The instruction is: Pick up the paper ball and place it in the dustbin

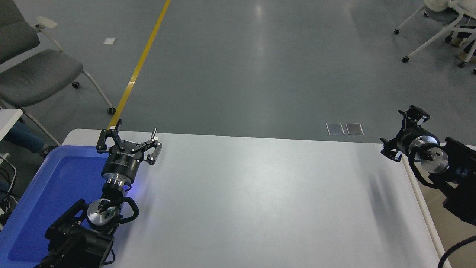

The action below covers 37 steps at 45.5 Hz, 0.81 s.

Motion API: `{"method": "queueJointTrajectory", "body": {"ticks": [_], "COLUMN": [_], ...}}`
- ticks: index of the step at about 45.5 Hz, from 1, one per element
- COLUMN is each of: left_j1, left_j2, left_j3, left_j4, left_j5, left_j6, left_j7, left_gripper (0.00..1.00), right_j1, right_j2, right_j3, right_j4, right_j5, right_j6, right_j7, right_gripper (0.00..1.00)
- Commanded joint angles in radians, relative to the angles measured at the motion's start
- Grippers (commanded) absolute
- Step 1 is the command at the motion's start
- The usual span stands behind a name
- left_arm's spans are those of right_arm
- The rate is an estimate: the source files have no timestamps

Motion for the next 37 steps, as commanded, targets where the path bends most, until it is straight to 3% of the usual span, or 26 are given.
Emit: {"method": "queueJointTrajectory", "body": {"ticks": [1,37], "left_j1": [0.0,0.0], "left_j2": [0.001,0.0], "left_j3": [0.0,0.0], "left_j4": [0.0,0.0], "left_j5": [0.001,-0.001], "left_j6": [0.0,0.0], "left_j7": [0.0,0.0], "left_gripper": [0.99,0.99], "right_j1": [-0.107,-0.164], "right_j2": [0.128,0.169], "right_j3": [0.209,0.218], "right_j4": [0.033,-0.071], "right_j5": [0.0,0.0], "right_j6": [0.172,0.278], "right_j7": [0.001,0.007], "right_gripper": [1.0,1.0]}}
